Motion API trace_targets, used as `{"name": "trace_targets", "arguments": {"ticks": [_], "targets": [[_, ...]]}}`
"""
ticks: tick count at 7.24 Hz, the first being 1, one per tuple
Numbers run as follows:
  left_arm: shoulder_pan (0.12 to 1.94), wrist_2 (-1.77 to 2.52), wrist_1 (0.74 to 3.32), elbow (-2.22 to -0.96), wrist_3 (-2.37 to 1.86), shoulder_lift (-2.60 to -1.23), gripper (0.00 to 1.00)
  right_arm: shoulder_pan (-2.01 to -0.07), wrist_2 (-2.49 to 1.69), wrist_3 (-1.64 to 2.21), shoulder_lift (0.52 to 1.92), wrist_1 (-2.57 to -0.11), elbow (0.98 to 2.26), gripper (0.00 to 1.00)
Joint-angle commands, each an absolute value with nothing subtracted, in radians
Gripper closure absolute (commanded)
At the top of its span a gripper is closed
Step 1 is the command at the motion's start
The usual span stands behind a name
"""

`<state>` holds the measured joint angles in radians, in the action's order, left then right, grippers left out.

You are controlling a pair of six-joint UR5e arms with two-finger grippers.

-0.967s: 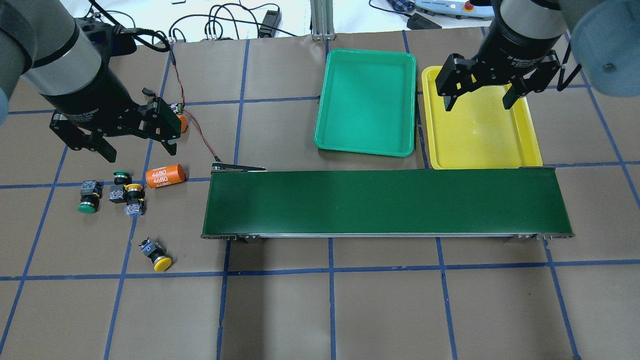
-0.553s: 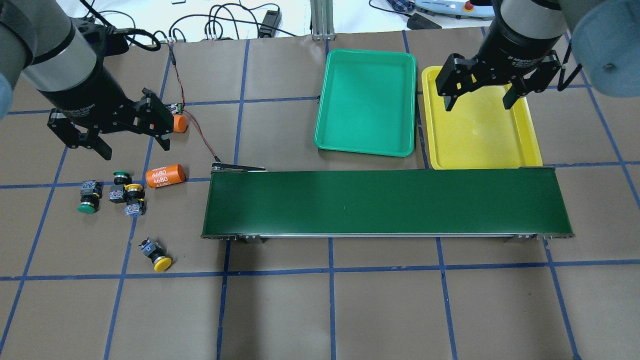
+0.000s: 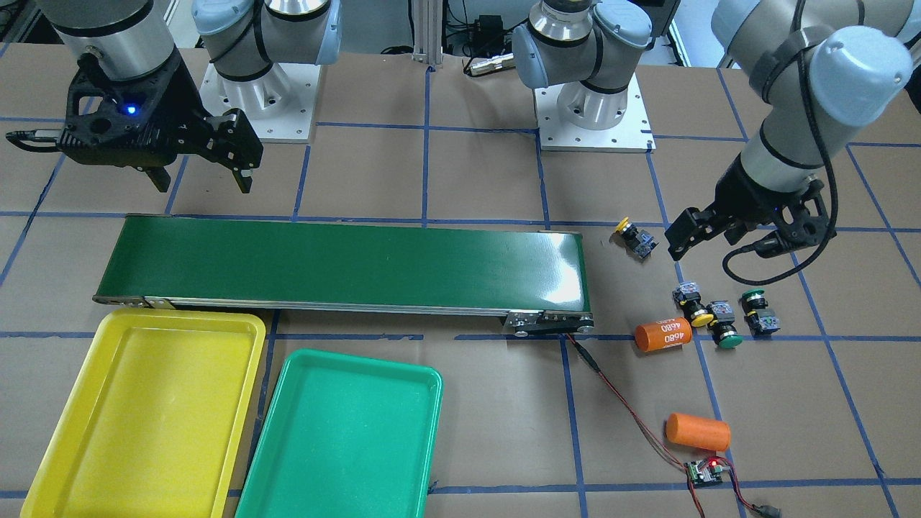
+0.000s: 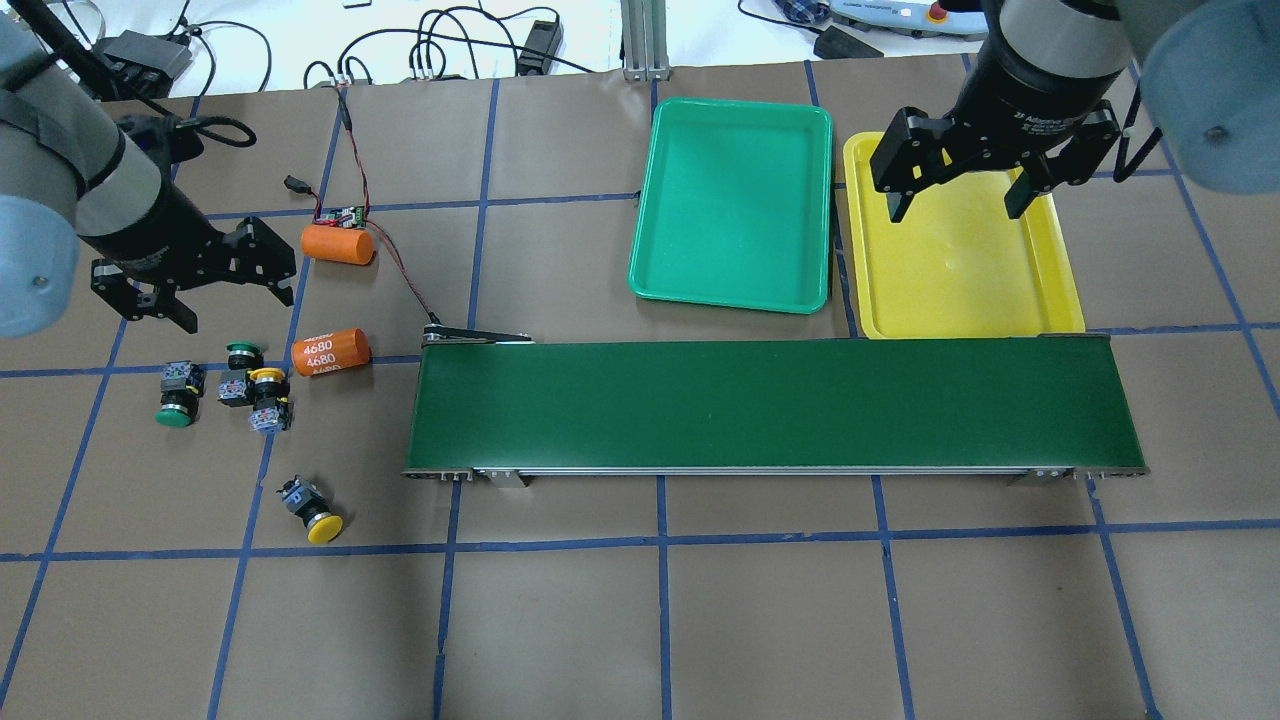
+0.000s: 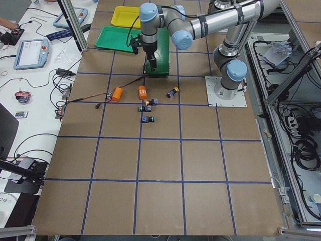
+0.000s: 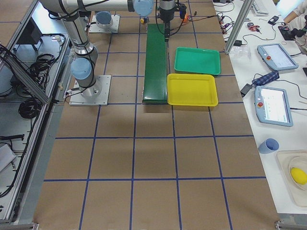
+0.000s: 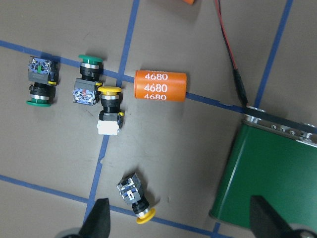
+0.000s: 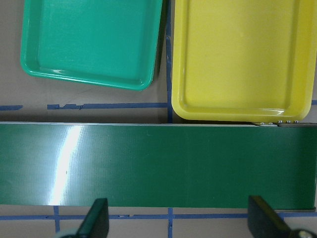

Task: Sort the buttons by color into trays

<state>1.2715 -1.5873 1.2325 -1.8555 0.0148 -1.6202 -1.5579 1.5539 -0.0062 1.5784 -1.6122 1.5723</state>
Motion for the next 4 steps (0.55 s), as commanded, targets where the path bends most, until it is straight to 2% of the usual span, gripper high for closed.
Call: {"name": "trace_targets", "arguments": {"ticks": [1, 4], "targets": [[1.266, -1.585, 1.054, -1.91, 0.021, -1.733, 0.0, -1.557, 1.554, -0.006, 1.578, -1.611, 1.572, 0.0], [1.266, -1.585, 0.927, -1.907, 0.026, -1.857, 0.0, -1.56, 1.555, -0.008, 1.583, -1.611, 1.574, 0.0]]}}
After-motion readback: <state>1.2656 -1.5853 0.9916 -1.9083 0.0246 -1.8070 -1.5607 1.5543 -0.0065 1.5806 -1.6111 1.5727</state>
